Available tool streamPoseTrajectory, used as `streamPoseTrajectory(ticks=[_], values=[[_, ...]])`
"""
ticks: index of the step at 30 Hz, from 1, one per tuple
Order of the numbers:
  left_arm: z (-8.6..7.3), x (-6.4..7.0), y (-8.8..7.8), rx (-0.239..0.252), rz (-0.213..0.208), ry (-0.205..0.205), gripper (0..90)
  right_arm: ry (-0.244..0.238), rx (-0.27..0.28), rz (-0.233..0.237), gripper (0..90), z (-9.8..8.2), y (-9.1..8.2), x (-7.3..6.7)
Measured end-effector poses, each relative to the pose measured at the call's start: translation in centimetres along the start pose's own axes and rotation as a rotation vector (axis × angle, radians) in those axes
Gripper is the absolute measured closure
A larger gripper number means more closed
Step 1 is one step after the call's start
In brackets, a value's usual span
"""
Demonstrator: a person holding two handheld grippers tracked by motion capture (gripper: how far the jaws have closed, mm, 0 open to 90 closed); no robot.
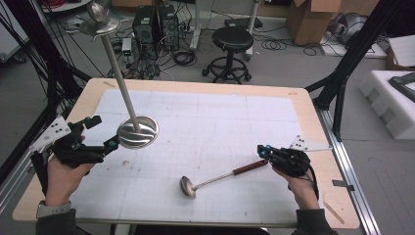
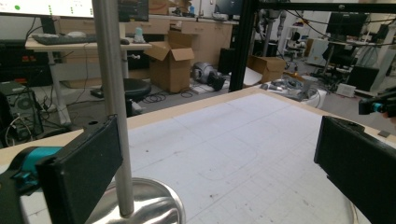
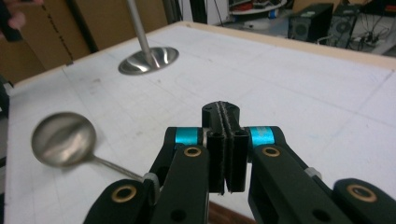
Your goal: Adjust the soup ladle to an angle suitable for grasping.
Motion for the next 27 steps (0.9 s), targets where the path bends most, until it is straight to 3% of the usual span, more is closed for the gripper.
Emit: streamPoseTrajectory(ticks=[3, 7, 15, 24, 27], values=[[0.0, -0.1, -0.1, 0.005, 0.003, 0.002, 1.7, 0.001, -0.012, -0.018, 89.8, -0.6, 0.0, 0.4], [0.0, -0.2, -0.1, 0.008, 0.004, -0.005, 1.7, 0.032, -0.074, -0.034, 89.8, -2.6, 0.2, 0.6], [-0.2, -0.2, 0.0, 0.002, 0.003, -0.003, 1.7, 0.041, -0.152, -0.053, 89.9, -4.7, 0.2, 1.1], [-0.4, -0.1, 0.2, -0.008, 0.001, -0.003, 1.7, 0.043, -0.217, -0.059, 90.0, -5.8, 0.4, 1.8], [-0.5, -0.1, 0.4, -0.020, 0.009, 0.014, 1.7, 0.028, -0.257, -0.064, 90.0, -6.2, 0.8, 1.8]])
Point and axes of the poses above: each handheld gripper's, and its own axes: y roughly forward along the jaws, z roughly out of its top, x roughly to its right, the point moved 5 cm from there along y, roughly forward along the jaws, and after that the axes turned 6 degrees about z, right-handed, at the moved point
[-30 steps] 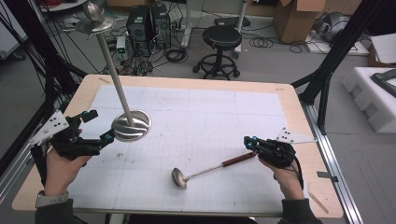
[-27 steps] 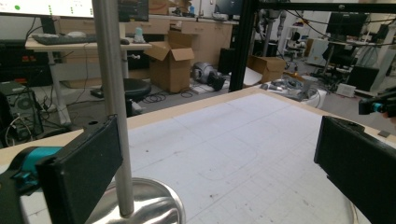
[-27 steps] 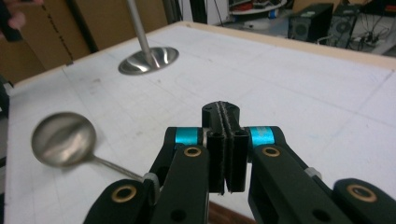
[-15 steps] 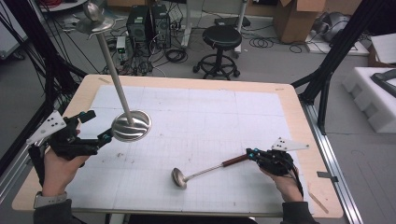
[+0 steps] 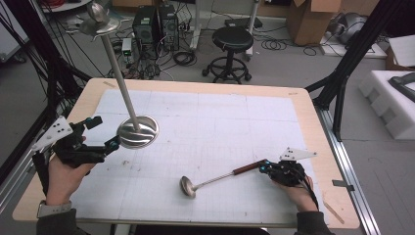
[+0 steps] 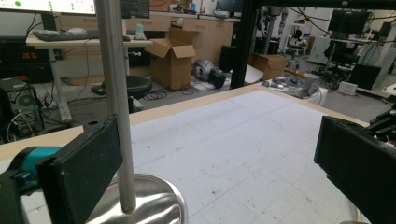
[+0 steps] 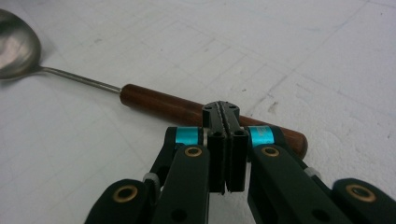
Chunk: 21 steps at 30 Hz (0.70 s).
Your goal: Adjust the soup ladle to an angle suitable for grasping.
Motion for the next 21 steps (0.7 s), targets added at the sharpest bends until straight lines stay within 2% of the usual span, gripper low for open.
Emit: streamPoseTrajectory(ticks=[5, 15, 18, 21], values=[[-0.20, 0.13, 0.22, -0.018, 0.000, 0.011, 1.7, 0.004, -0.023, -0.019, 89.9, -0.19, 0.25, 0.32], [-0.32, 0.05, 0.21, -0.020, 0.002, 0.006, 1.8, 0.007, -0.057, -0.018, 89.9, -0.40, 0.70, 0.40], [-0.37, 0.08, 0.28, -0.021, 0.000, 0.004, 1.7, 0.000, -0.061, -0.019, 89.9, -0.43, 0.74, 0.44], [-0.42, 0.06, 0.29, -0.024, 0.000, 0.005, 1.8, -0.026, -0.101, -0.035, 90.0, -0.65, 1.04, 0.43]])
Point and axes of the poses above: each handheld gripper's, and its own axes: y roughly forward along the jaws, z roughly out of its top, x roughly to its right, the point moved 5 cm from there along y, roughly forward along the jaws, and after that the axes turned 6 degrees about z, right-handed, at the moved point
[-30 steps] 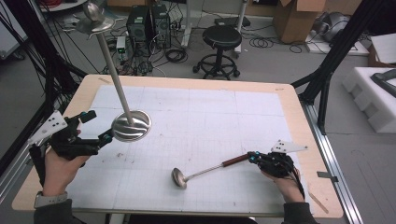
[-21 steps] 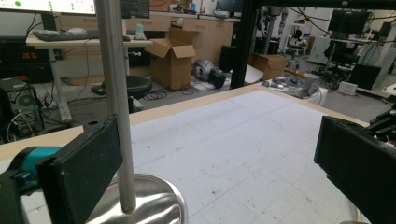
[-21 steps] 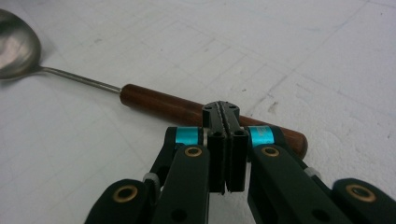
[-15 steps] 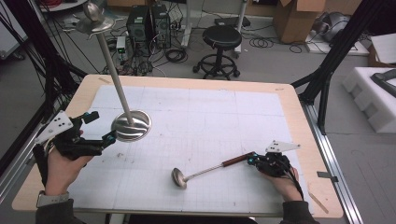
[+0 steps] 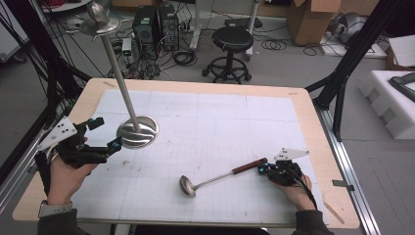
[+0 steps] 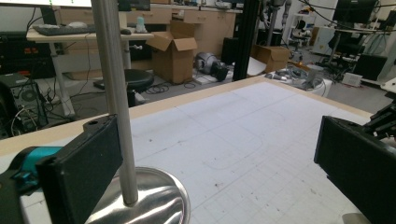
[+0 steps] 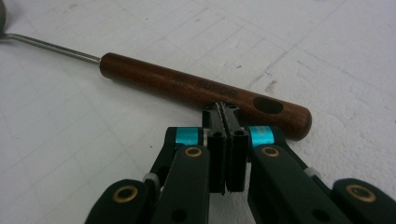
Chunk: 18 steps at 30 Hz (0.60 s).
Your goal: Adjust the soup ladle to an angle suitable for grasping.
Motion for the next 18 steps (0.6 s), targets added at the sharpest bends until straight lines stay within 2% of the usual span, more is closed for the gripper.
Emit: streamPoseTrajectory(ticks=[9, 18], values=[[-0.1, -0.1, 0.0, -0.002, 0.003, 0.000, 1.7, -0.006, 0.003, -0.016, 89.9, 0.3, 0.2, 0.1], [0.0, -0.1, -0.2, 0.000, 0.008, 0.000, 1.7, -0.018, 0.003, -0.026, 90.0, 1.1, 1.2, 0.5]])
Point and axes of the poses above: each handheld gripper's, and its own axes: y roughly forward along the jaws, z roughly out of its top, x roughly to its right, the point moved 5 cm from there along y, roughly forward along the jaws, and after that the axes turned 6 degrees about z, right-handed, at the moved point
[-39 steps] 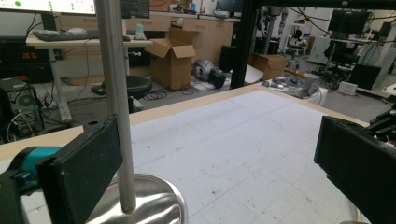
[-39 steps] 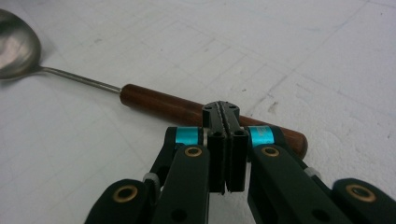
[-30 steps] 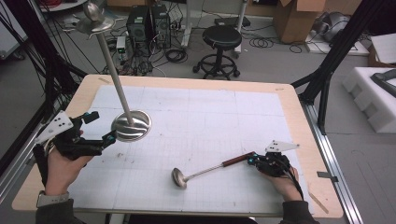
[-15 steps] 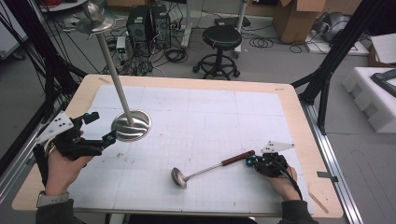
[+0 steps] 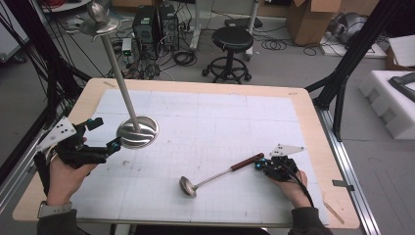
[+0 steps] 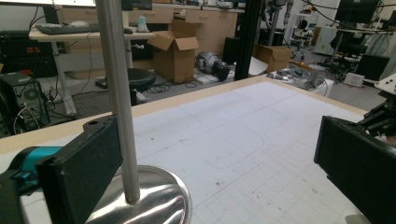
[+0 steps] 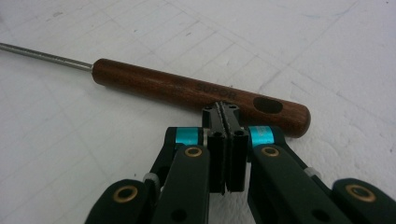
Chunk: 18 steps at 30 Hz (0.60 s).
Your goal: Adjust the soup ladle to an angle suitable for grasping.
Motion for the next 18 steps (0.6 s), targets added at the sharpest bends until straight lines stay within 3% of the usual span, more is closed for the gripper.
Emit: streamPoseTrajectory(ticks=[18], values=[[-0.2, 0.0, 0.0, -0.012, 0.006, 0.003, 1.8, -0.004, 0.003, 0.011, 90.0, 2.4, 2.7, 1.0]])
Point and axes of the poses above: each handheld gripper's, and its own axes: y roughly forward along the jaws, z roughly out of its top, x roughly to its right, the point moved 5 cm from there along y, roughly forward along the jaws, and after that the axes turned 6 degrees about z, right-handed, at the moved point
